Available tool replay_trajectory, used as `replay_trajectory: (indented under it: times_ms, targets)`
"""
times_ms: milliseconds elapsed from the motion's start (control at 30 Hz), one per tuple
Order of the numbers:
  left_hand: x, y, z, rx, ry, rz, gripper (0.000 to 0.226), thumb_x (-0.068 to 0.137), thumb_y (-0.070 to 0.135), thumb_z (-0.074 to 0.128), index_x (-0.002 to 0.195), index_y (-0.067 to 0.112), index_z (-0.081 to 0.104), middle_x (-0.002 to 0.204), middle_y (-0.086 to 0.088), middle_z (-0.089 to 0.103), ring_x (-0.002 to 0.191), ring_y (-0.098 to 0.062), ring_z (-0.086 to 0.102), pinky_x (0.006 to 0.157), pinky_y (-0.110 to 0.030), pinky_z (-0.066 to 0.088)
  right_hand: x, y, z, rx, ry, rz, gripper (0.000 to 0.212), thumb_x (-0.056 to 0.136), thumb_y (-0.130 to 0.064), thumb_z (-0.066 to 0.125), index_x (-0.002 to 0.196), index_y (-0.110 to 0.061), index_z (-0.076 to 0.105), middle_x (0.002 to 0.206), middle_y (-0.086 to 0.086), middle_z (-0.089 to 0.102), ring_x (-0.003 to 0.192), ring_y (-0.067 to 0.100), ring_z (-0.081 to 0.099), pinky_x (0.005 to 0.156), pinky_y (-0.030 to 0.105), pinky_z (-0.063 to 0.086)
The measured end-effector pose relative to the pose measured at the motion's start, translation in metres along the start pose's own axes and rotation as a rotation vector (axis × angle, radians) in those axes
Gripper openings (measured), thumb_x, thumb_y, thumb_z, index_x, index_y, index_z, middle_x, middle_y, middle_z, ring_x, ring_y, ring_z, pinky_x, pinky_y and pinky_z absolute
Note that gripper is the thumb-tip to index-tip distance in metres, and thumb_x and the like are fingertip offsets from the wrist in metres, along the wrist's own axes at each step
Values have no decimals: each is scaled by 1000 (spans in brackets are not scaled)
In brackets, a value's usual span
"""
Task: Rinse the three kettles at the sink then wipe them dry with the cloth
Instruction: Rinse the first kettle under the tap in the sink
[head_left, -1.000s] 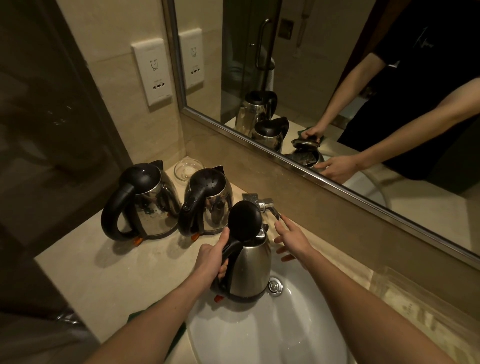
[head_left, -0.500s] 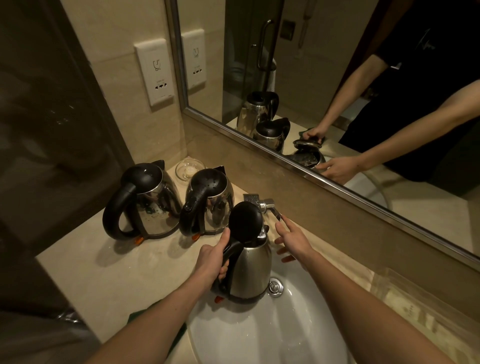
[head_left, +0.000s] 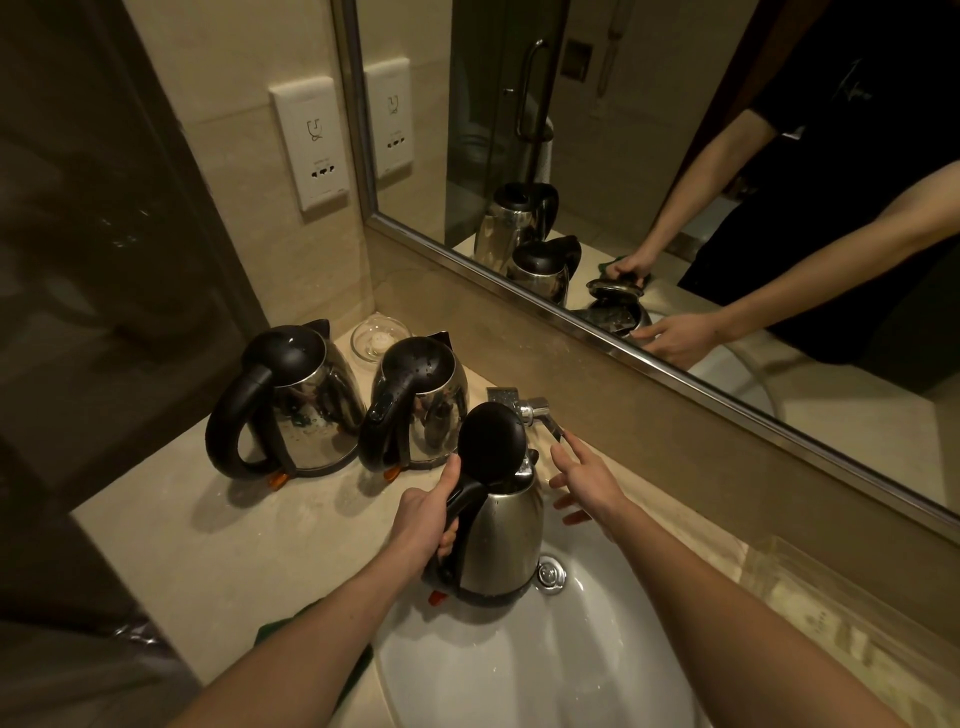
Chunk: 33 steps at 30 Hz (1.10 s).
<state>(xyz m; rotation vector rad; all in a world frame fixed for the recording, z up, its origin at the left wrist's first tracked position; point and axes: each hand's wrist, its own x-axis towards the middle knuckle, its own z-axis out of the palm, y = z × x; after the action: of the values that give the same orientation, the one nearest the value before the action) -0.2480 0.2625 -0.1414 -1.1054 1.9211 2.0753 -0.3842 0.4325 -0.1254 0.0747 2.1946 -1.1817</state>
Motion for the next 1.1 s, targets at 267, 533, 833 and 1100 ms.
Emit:
replay_trajectory:
  times_ms: [267,533,833,1100]
  targets:
    - [-1,-1,0,-8,-3,-5,68,91,69,44,53,14,53,45,0,46,40,-15,43,49,-28,39,0,0,0,14,3,8,53,97,-50,40,148,-43,24,105,13,63,90,32,66,75,44,57]
    - [0,0,1,1,0,-8,68,90,70,44,54,13,54,45,-1,46,40,-15,43,49,-28,38,1,1,0,12,4,5,52,98,-49,40,147,-44,25,105,13,63,91,34,66,74,44,57]
    - [-1,2,1,2,6,-13,68,91,69,44,53,14,53,43,0,45,39,-14,42,48,-27,38,1,2,0,1,13,-2,52,97,-50,41,147,-43,27,103,13,64,91,33,66,69,40,57]
    - [-1,2,1,1,0,-7,67,91,68,44,54,13,53,44,0,46,40,-14,43,47,-27,38,1,1,0,1,13,0,53,97,-50,41,147,-43,25,103,12,64,91,33,66,71,42,57]
